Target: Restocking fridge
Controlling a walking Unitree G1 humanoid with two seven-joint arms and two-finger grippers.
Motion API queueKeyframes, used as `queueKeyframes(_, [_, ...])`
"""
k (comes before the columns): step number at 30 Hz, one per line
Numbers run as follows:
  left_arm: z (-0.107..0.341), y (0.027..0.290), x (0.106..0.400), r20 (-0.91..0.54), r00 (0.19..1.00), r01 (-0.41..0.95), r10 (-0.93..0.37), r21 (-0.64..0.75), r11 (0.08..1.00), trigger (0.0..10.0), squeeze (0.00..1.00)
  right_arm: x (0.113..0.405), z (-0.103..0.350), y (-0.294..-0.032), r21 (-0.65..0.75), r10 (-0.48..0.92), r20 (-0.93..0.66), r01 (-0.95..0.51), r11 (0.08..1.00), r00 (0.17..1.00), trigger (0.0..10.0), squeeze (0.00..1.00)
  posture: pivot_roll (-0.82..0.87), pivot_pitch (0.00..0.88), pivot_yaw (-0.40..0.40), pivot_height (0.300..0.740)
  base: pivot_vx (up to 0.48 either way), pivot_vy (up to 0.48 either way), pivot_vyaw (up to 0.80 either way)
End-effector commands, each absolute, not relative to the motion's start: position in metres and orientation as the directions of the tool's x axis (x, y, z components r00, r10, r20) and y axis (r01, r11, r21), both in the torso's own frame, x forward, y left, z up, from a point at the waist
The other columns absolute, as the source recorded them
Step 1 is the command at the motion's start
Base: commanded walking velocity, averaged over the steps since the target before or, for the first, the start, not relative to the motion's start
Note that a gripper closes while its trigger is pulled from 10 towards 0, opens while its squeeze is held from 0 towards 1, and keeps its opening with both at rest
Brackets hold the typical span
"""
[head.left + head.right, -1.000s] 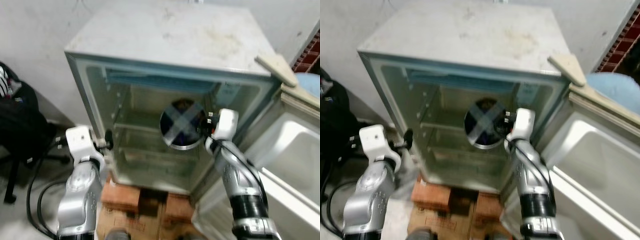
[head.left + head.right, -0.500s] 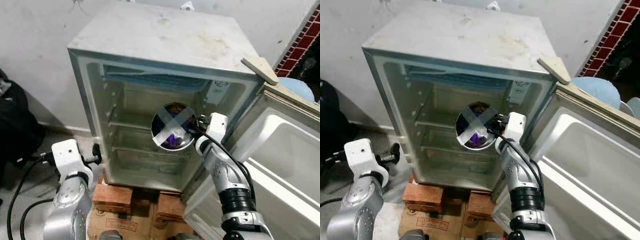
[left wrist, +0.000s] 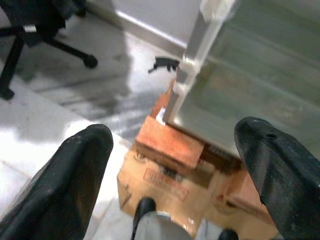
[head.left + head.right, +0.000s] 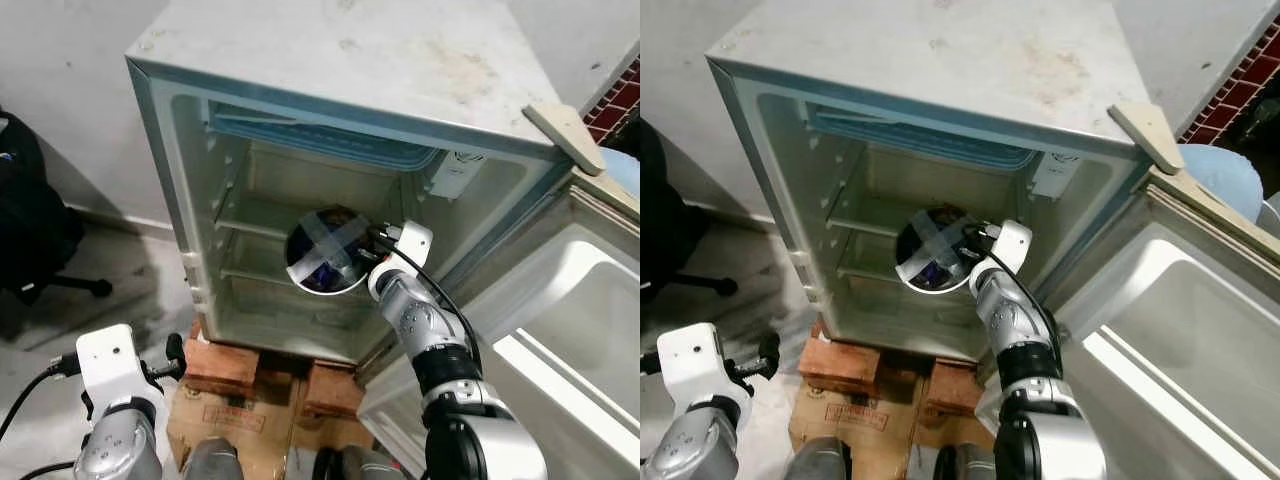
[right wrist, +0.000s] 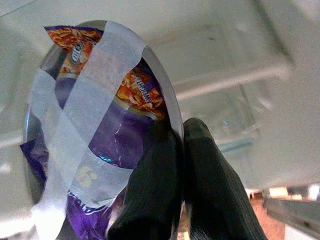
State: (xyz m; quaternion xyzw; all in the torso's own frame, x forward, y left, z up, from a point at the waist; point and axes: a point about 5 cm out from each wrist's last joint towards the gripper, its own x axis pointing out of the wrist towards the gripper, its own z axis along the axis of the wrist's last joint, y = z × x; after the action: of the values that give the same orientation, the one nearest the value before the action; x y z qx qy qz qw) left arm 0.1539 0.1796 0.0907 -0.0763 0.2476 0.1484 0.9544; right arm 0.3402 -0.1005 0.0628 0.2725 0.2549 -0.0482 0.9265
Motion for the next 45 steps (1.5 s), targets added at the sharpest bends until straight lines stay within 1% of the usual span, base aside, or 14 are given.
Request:
queueKeyframes(1, [0.095, 0.165, 0.153, -0.505, 0.84, -0.305, 0.199, -0.136, 0.942, 10.0, 0.0, 0.348, 0.071, -0.09, 0.553, 0.032, -0.49, 0.282, 0.784, 0.871, 10.0, 0.0, 0.23, 0.198, -0.13, 0.74, 0.0, 0.0, 0.0])
queueKeyframes(5, [0.098, 0.16, 0.149, -0.513, 0.839, -0.29, 0.18, -0.143, 0.946, 10.0, 0.0, 0.352, 0.071, -0.092, 0.591, -0.016, -0.516, 0.369, 0.717, 0.857, 10.0, 0.0, 0.24, 0.216, -0.132, 0.74, 0.0, 0.0, 0.0])
queueKeyframes(6, [0.1, 0.159, 0.146, -0.518, 0.837, -0.29, 0.175, -0.148, 0.946, 10.0, 0.0, 0.356, 0.074, -0.092, 0.617, -0.026, -0.514, 0.391, 0.683, 0.857, 10.0, 0.0, 0.25, 0.223, -0.135, 0.74, 0.0, 0.0, 0.0])
queueKeyframes(8, [0.1, 0.158, 0.146, -0.52, 0.836, -0.29, 0.174, -0.15, 0.945, 10.0, 0.0, 0.358, 0.077, -0.091, 0.63, -0.029, -0.512, 0.398, 0.667, 0.859, 10.0, 0.0, 0.25, 0.225, -0.136, 0.74, 0.0, 0.0, 0.0])
queueKeyframes(14, [0.101, 0.154, 0.137, -0.545, 0.819, -0.308, 0.179, -0.156, 0.938, 10.0, 0.0, 0.37, 0.093, -0.085, 0.71, -0.061, -0.524, 0.475, 0.52, 0.85, 10.0, 0.0, 0.26, 0.239, -0.154, 0.74, 0.0, 0.0, 0.0])
queueKeyframes(19, [0.102, 0.15, 0.134, -0.557, 0.811, -0.317, 0.178, -0.162, 0.934, 10.0, 0.0, 0.374, 0.101, -0.082, 0.717, -0.092, -0.533, 0.507, 0.479, 0.841, 10.0, 0.0, 0.26, 0.244, -0.163, 0.74, 0.0, 0.0, 0.0])
queueKeyframes(23, [0.102, 0.149, 0.134, -0.561, 0.808, -0.325, 0.182, -0.167, 0.931, 10.0, 0.0, 0.376, 0.105, -0.082, 0.708, -0.114, -0.54, 0.523, 0.474, 0.834, 10.0, 0.0, 0.27, 0.249, -0.171, 0.74, 0.0, 0.0, 0.0])
queueKeyframes(25, [0.103, 0.149, 0.134, -0.563, 0.804, -0.335, 0.189, -0.166, 0.928, 10.0, 0.0, 0.378, 0.107, -0.083, 0.727, -0.115, -0.539, 0.53, 0.437, 0.834, 10.0, 0.0, 0.27, 0.25, -0.174, 0.74, 0.0, 0.0, 0.0])
queueKeyframes(26, [0.102, 0.149, 0.133, -0.565, 0.802, -0.339, 0.192, -0.166, 0.926, 10.0, 0.0, 0.378, 0.108, -0.084, 0.74, -0.114, -0.534, 0.528, 0.416, 0.838, 10.0, 0.4, 0.27, 0.25, -0.176, 0.74, 0.0, 0.0, 0.0])
queueKeyframes(27, [0.102, 0.149, 0.133, -0.567, 0.801, -0.341, 0.193, -0.167, 0.925, 10.0, 0.0, 0.379, 0.108, -0.085, 0.742, -0.117, -0.533, 0.53, 0.41, 0.838, 10.0, 0.87, 0.27, 0.25, -0.176, 0.74, 0.0, 0.0, 0.0])
queueKeyframes(28, [0.102, 0.148, 0.133, -0.568, 0.8, -0.343, 0.194, -0.167, 0.924, 10.0, 0.0, 0.379, 0.109, -0.086, 0.748, -0.118, -0.531, 0.53, 0.401, 0.839, 10.0, 0.98, 0.27, 0.249, -0.177, 0.74, 0.0, 0.0, 0.0])
queueKeyframes(29, [0.102, 0.148, 0.133, -0.57, 0.798, -0.345, 0.194, -0.169, 0.923, 10.0, 0.0, 0.38, 0.11, -0.087, 0.753, -0.119, -0.53, 0.531, 0.388, 0.84, 10.0, 1.0, 0.27, 0.249, -0.177, 0.74, 0.0, 0.0, 0.0])
queueKeyframes(36, [0.102, 0.147, 0.134, -0.572, 0.796, -0.354, 0.198, -0.173, 0.919, 10.0, 0.0, 0.385, 0.119, -0.09, 0.782, -0.124, -0.507, 0.516, 0.35, 0.853, 10.0, 1.0, 0.27, 0.248, -0.178, 0.74, 0.0, 0.0, 0.0])
queueKeyframes(45, [0.101, 0.149, 0.141, -0.563, 0.799, -0.368, 0.211, -0.181, 0.912, 10.0, 0.0, 0.392, 0.132, -0.089, 0.867, -0.075, -0.411, 0.415, 0.277, 0.909, 10.0, 1.0, 0.26, 0.234, -0.181, 0.74, 0.0, 0.0, 0.0])
